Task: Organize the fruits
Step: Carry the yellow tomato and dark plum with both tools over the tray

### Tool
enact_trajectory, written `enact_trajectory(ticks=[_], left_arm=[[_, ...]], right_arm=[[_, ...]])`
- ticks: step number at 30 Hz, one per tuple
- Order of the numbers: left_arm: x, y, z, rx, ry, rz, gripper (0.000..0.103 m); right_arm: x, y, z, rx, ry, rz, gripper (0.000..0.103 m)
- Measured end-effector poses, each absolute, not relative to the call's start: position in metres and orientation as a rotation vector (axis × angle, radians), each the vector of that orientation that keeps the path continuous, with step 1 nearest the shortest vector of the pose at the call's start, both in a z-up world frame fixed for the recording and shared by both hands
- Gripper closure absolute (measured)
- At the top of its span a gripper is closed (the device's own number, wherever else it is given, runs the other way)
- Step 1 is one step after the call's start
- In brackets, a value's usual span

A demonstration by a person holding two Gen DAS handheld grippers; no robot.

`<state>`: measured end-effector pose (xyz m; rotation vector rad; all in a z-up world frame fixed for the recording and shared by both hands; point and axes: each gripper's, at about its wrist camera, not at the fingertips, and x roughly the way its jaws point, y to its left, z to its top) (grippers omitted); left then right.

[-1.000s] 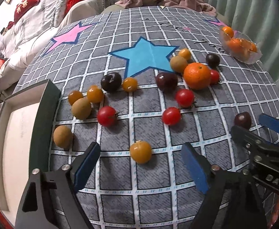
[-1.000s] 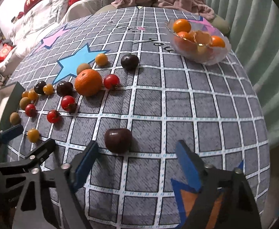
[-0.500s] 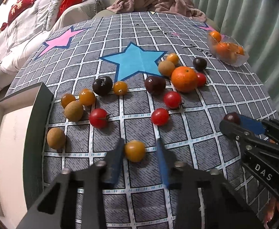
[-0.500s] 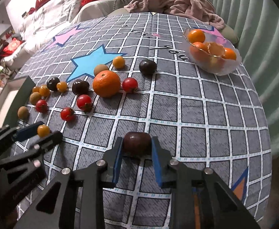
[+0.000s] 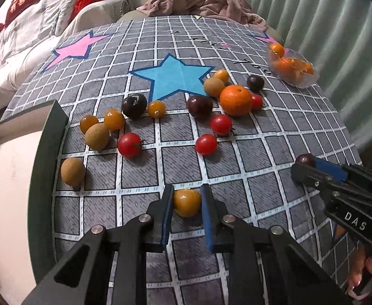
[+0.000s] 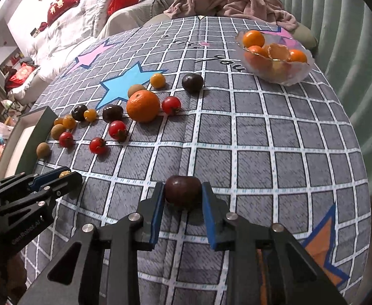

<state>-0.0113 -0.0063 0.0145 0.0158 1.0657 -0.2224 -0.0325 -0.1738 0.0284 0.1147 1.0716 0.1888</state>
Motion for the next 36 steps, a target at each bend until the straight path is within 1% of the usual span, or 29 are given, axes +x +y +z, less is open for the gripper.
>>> enact_trajectory(ticks=[8, 17, 26, 36], left_arm=[[-0.024, -0.008, 0.027, 0.044, 1.062, -0.228, 0.081], [-0.042, 0.019, 0.053, 0.031, 1.034, -0.200, 0.081], [-0.065, 0.071, 0.076, 0.016, 0.998, -0.150, 0.081], [-0.077, 0.145, 0.083, 0.005, 0.978, -0.055, 0.081]], right_arm=[[-0.044, -0.178, 0.038, 0.139, 1.080, 0.179, 0.072], [-0.056, -0.153, 0.066, 0.108, 1.055, 0.200, 0.072], [-0.065, -0.099, 0.101, 0.023, 1.005, 0.257, 0.072], [-0.072, -0.012, 0.126, -0.061, 0.976, 0.383, 0.072]])
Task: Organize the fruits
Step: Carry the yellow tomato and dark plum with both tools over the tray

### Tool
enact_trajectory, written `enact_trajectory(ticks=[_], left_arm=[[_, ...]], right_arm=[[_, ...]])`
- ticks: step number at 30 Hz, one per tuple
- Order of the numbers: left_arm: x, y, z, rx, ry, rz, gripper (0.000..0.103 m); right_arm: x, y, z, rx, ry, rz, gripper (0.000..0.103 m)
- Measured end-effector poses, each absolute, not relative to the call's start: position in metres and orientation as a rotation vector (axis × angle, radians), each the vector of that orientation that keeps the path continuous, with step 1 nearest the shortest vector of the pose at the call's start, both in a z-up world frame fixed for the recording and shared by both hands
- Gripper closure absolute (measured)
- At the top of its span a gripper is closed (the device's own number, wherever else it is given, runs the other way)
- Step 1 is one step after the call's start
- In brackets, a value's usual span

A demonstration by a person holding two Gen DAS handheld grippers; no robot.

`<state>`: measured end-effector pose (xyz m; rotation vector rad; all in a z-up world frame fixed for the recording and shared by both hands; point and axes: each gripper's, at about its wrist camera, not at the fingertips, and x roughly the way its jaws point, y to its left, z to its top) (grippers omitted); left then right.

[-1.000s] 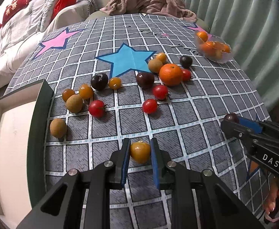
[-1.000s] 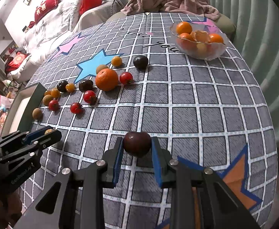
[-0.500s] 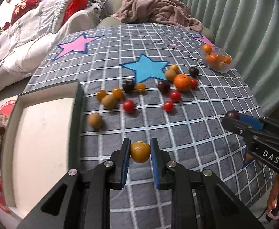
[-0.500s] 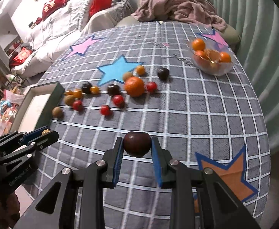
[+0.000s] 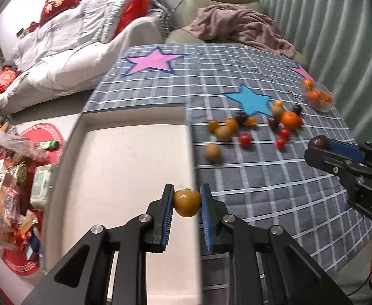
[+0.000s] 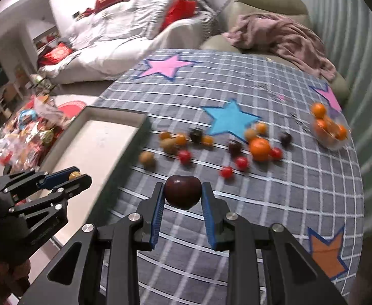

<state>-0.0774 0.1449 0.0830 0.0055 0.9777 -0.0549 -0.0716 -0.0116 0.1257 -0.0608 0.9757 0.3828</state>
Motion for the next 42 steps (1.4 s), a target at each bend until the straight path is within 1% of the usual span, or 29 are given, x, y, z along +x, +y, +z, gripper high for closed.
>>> enact_trajectory(ticks=[7, 15, 26, 30, 37, 42], left_arm=[[-0.080, 0.198, 0.073, 0.005, 0.998, 0.026, 0.081], [-0.076, 0.239, 0.053, 0.004, 1.032, 0.092, 0.081], [-0.064, 0.237, 0.013, 0.008, 1.120, 0.111, 0.081], [-0.060, 0.229, 0.013, 0.054, 1.102, 0.124, 0.081], [-0.052, 0.234, 0.013, 0.029, 1.086, 0.147, 0.081], [-0.054, 0.234, 0.012, 0.045, 1.040, 0.155, 0.080]], right_arm=[[-0.070, 0.050, 0.123, -0.086, 1.001, 0.485, 0.072], [-0.056, 0.109, 0.105, -0.125, 1.048, 0.547, 0.072], [-0.038, 0.136, 0.059, -0.152, 1.141, 0.522, 0.072], [-0.033, 0.139, 0.050, -0.159, 1.154, 0.515, 0.072], [-0.025, 0.145, 0.040, -0.194, 1.164, 0.509, 0.072], [-0.027, 0.152, 0.038, -0.252, 1.137, 0.512, 0.069]])
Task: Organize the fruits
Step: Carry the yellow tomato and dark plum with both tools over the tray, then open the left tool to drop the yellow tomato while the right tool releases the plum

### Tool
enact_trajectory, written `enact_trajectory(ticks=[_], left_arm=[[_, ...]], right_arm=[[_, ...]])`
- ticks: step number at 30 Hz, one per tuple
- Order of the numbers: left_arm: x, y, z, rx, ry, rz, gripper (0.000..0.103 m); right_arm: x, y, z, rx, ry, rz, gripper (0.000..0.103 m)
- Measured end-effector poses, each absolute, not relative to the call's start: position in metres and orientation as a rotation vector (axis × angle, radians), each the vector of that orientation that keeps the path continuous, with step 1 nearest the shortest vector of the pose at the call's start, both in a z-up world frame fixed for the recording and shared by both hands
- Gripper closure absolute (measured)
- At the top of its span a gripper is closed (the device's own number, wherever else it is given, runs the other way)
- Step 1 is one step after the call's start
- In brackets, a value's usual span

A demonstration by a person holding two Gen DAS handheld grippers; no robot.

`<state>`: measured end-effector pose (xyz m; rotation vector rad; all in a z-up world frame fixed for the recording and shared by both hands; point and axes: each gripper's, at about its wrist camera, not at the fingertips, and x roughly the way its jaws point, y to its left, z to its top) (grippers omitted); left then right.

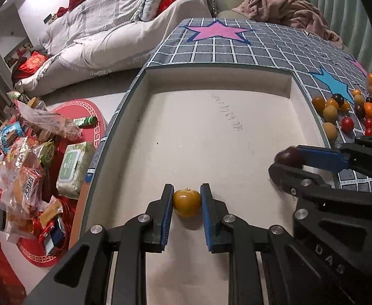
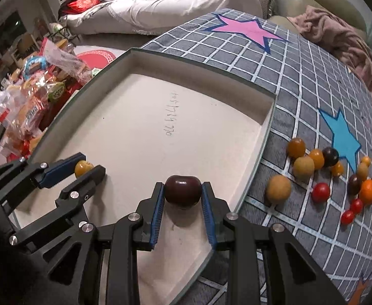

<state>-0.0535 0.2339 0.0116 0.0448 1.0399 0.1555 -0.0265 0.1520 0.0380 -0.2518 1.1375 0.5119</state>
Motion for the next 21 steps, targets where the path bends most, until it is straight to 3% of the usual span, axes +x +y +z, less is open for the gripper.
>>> enact_trajectory(ticks=[2, 4, 6, 12, 14, 19, 21], left_arm=[[-0.054, 0.236, 0.011, 0.030, 1.031, 0.150, 0.079], [-0.054, 0.240, 0.012, 0.027, 1.030, 0.169, 0.066], [-0.054, 0.248, 0.012, 0.035, 1.034, 0.256, 0.024], [-0.065, 0.264, 0.022, -0.046, 1.007, 0.261, 0.022], [-0.069, 0.262, 0.026, -0.050, 0.994, 0.251, 0.022], [-0.079, 0.248, 0.038, -0.014, 0.974, 0.209, 0.022], [-0.081, 0.243, 0.040, -0.027, 0.982, 0.186, 0.022]], right_arm=[[-0.025, 0.150, 0.038, -0.244, 1.139, 0.515, 0.064], [-0.025, 0.150, 0.039, -0.246, 1.139, 0.511, 0.064], [-0.024, 0.148, 0.041, -0.254, 1.127, 0.497, 0.063], [-0.023, 0.139, 0.057, -0.219, 1.091, 0.512, 0.038], [-0.023, 0.134, 0.064, -0.186, 1.085, 0.531, 0.017], [-0.030, 0.115, 0.078, -0.181, 1.063, 0.507, 0.002], [-0.033, 0.106, 0.081, -0.172, 1.063, 0.493, 0.001]])
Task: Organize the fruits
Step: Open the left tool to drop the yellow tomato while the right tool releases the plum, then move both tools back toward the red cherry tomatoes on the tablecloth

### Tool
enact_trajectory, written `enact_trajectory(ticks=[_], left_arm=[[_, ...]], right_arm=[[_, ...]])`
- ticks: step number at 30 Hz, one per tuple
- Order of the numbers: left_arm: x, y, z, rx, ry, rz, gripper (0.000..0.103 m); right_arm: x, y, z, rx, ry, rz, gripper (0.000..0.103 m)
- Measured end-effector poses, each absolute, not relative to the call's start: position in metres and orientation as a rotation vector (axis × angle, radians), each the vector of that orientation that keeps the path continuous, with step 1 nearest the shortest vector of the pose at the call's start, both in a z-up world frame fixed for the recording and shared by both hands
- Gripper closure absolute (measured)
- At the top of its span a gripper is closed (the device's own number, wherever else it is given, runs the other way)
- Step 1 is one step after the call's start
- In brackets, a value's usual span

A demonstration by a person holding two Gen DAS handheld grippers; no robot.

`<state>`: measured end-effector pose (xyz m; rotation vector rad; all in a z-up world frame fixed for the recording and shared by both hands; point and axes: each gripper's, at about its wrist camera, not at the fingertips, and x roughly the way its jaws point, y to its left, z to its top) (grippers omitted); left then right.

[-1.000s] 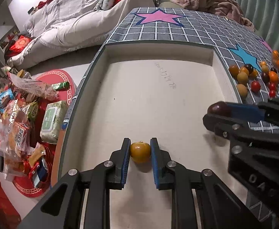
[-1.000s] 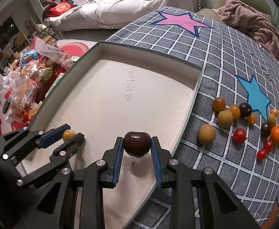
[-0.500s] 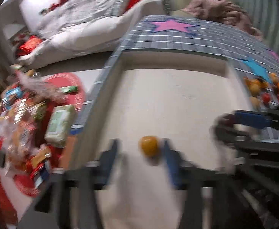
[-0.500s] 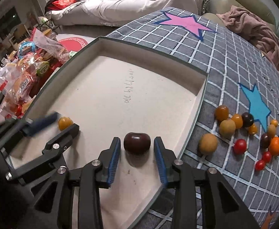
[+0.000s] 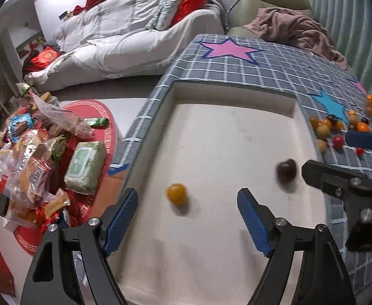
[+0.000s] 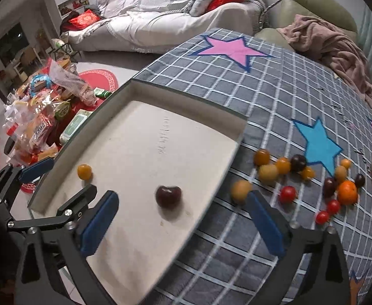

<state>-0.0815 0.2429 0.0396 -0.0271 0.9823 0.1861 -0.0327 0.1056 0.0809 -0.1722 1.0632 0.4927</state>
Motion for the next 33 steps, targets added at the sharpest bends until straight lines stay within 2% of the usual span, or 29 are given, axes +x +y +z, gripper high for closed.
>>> enact_trajectory(ticks=[9, 20, 33], left_arm=[[-0.091, 0.201, 0.047, -0.015, 1.011, 0.107, 0.022], [-0.072, 0.101, 0.047, 0.039, 1.073, -0.071, 0.022], [-0.021, 0.010, 0.030, 0.126, 1.078, -0.126, 0.022]], right_arm=[[-0.055, 0.023, 0.080, -0.109, 1.072, 0.416, 0.000], [-0.060, -0.105, 0.059, 0.056, 1.122, 0.194, 0.000], [-0.021, -0.175, 0.051, 0.084, 1.100, 0.072, 0.000]])
